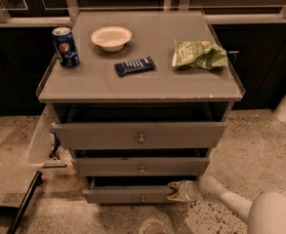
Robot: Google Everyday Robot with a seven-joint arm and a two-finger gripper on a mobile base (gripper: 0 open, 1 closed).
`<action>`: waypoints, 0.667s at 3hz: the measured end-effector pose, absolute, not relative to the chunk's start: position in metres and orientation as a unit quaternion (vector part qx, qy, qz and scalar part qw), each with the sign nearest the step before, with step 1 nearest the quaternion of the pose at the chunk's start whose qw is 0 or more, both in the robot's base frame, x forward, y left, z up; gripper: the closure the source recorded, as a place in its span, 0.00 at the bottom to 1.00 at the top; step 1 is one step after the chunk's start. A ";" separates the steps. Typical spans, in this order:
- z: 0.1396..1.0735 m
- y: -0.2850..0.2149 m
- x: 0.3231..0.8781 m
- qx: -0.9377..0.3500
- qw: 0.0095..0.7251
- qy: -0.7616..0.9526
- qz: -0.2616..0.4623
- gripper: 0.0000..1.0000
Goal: Open bottom drawer
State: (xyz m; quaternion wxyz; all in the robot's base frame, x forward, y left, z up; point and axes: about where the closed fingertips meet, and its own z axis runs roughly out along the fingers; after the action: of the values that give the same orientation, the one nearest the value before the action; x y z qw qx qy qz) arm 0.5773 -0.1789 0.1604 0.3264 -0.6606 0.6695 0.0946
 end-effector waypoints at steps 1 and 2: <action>0.160 -0.179 0.577 -0.661 0.326 0.669 0.095 0.86; 0.160 -0.179 0.577 -0.661 0.326 0.669 0.095 0.62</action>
Offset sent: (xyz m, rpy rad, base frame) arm 0.0000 0.0000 0.0000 0.0000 0.0000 0.0000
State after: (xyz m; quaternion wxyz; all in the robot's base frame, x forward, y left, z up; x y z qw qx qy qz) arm 0.5773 -0.1789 0.1604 0.3264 -0.6606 0.6695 0.0947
